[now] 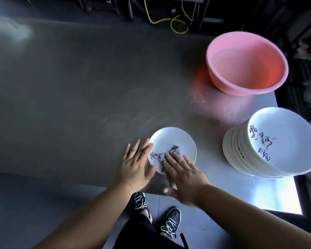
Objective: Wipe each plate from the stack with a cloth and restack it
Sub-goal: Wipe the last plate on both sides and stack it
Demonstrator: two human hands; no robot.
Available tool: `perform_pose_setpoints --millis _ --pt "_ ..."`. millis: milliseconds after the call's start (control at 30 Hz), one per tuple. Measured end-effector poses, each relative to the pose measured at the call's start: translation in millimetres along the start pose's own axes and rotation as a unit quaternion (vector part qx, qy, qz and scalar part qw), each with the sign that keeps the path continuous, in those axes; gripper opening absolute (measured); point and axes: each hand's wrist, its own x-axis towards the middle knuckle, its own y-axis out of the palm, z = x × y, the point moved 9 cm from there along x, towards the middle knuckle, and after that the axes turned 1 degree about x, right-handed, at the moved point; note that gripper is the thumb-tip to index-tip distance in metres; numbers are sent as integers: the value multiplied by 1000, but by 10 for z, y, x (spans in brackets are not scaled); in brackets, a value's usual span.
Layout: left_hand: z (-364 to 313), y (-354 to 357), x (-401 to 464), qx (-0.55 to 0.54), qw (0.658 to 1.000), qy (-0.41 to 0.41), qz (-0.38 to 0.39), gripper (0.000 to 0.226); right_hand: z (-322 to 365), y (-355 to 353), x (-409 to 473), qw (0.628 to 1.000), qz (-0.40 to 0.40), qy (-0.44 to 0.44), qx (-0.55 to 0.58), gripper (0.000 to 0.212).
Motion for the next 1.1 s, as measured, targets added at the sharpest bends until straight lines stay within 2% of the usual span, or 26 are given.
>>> perform_pose_setpoints --millis 100,167,367,433,533,600,767,833,933,1100 --pt "1 24 3 1 1000 1 10 74 -370 -174 253 994 14 107 14 107" --pt "-1 42 8 4 1000 -1 19 75 -450 -209 306 990 26 137 20 109" --pt "1 7 3 -5 1000 -5 -2 73 22 117 -217 998 49 33 17 106" --pt "2 5 1 -8 1000 -1 -7 72 -132 75 -126 998 35 58 7 104" --pt "7 5 7 -6 1000 -1 0 73 -432 -96 51 989 27 139 40 108" --pt "15 20 -3 -2 1000 -5 10 74 -400 -113 49 988 10 149 44 107" --pt "29 18 4 -8 1000 -9 10 75 -77 85 -310 998 15 46 46 93" --pt "30 18 18 -7 1000 -14 12 74 -361 -26 -215 996 -13 77 39 91" --pt "26 23 15 -11 1000 -19 10 73 -774 -235 1 987 -24 150 58 101" --pt "42 12 5 -16 1000 -16 3 72 -545 -130 -144 976 -26 192 99 107"
